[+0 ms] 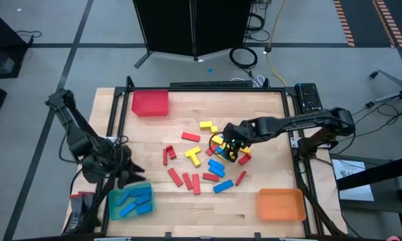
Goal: Sort blocks
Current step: Put the blue block into the green bin
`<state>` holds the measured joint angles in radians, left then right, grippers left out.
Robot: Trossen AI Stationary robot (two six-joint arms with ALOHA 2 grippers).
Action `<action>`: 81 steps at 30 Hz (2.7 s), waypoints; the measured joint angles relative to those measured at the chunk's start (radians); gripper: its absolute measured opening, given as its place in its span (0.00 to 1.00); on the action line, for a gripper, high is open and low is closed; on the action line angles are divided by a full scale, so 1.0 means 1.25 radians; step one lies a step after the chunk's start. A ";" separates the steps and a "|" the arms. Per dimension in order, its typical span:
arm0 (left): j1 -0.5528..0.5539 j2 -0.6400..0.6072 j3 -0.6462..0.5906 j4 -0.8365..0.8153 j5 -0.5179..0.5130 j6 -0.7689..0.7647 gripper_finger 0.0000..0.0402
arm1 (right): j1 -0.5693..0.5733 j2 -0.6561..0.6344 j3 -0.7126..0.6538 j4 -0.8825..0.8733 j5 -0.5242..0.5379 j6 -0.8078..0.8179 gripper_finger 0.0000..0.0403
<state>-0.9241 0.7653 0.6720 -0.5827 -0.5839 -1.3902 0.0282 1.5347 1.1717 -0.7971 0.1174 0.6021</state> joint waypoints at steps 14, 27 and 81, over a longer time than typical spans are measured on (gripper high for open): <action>0.034 -0.034 0.000 -0.001 -0.081 0.055 0.69 | 0.010 0.211 -0.001 0.067 -0.012 -0.010 0.94; 0.036 -0.034 0.000 -0.001 -0.082 0.049 0.69 | 0.008 0.225 -0.001 0.072 -0.009 -0.008 0.67; 0.148 -0.033 0.000 -0.001 -0.122 0.204 0.69 | -0.029 0.189 -0.001 0.057 -0.152 -0.163 0.73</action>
<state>-0.7395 0.7238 0.6720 -0.5842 -0.7359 -1.1355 -0.0077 1.7713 1.1706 -0.7262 -0.0723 0.3982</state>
